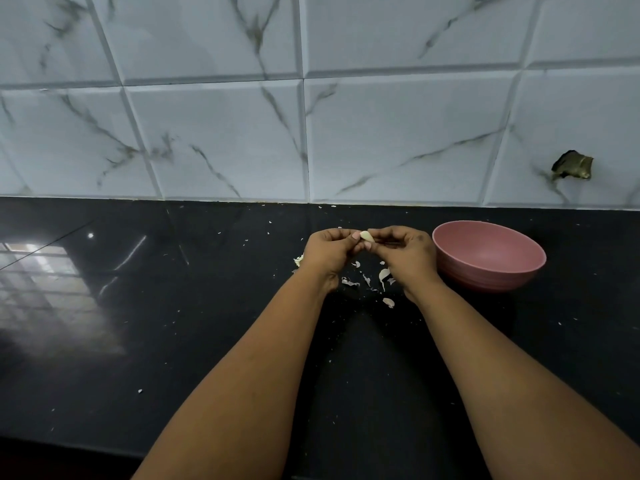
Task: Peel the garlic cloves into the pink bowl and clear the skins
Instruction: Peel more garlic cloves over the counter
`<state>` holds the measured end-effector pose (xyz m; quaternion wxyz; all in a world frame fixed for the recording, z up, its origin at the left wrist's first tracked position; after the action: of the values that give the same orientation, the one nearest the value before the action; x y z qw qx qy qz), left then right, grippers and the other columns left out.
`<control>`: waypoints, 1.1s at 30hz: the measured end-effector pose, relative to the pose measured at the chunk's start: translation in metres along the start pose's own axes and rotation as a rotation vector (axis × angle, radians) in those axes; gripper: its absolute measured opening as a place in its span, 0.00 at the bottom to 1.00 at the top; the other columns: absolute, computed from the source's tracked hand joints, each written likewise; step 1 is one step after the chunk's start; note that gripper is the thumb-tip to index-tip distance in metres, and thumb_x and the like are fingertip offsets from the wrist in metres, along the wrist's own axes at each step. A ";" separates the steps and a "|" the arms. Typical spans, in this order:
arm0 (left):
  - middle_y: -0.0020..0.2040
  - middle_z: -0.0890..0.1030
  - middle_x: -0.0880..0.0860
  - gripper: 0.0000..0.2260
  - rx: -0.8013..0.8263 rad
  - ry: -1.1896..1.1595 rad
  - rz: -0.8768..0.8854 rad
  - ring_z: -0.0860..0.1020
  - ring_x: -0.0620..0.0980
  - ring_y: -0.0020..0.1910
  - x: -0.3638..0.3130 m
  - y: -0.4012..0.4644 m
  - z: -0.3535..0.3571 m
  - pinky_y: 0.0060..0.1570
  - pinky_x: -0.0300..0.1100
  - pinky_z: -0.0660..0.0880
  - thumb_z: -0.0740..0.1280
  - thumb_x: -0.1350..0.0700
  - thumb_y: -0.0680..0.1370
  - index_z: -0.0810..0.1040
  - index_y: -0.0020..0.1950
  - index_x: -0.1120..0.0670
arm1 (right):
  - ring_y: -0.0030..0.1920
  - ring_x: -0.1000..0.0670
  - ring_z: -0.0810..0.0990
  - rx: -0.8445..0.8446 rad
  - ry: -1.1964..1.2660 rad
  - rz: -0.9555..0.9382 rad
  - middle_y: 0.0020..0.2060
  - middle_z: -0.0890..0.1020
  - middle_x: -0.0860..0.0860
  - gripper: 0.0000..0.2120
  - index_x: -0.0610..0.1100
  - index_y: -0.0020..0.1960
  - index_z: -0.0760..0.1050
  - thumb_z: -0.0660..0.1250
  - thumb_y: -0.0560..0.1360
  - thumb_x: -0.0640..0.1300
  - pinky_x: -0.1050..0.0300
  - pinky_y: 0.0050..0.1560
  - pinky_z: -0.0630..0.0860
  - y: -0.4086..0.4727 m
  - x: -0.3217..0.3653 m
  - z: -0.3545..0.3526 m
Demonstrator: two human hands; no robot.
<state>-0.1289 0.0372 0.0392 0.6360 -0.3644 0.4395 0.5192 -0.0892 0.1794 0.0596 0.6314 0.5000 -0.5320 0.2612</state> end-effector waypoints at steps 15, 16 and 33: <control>0.36 0.82 0.54 0.04 -0.010 0.141 0.150 0.81 0.44 0.35 -0.008 -0.001 0.001 0.41 0.34 0.78 0.70 0.64 0.76 0.80 0.41 0.60 | 0.44 0.52 0.85 -0.010 0.001 0.019 0.40 0.86 0.51 0.07 0.48 0.44 0.84 0.77 0.68 0.39 0.57 0.50 0.81 0.000 -0.007 0.001; 0.36 0.82 0.55 0.05 -0.023 0.126 0.155 0.81 0.44 0.35 -0.008 -0.002 0.000 0.41 0.34 0.78 0.70 0.65 0.76 0.80 0.41 0.60 | 0.44 0.52 0.84 -0.001 0.016 0.024 0.40 0.86 0.50 0.07 0.47 0.44 0.84 0.77 0.68 0.38 0.58 0.50 0.81 0.000 -0.006 0.002; 0.37 0.81 0.56 0.09 -0.009 0.385 0.144 0.78 0.56 0.40 -0.004 0.005 0.002 0.44 0.51 0.76 0.64 0.58 0.78 0.78 0.39 0.55 | 0.39 0.56 0.83 0.282 0.364 0.177 0.36 0.83 0.51 0.13 0.41 0.60 0.78 0.66 0.76 0.34 0.64 0.43 0.79 -0.014 -0.003 0.033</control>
<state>-0.1341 0.0385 0.0437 0.4997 -0.4274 0.5756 0.4862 -0.0920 0.1447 0.0497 0.6158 0.4793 -0.4093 0.4728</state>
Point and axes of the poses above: each hand's wrist, its own y-axis towards the middle knuckle, its own z-axis out of the palm, x = y × z, the point moved 10 cm from there along y, towards the middle knuckle
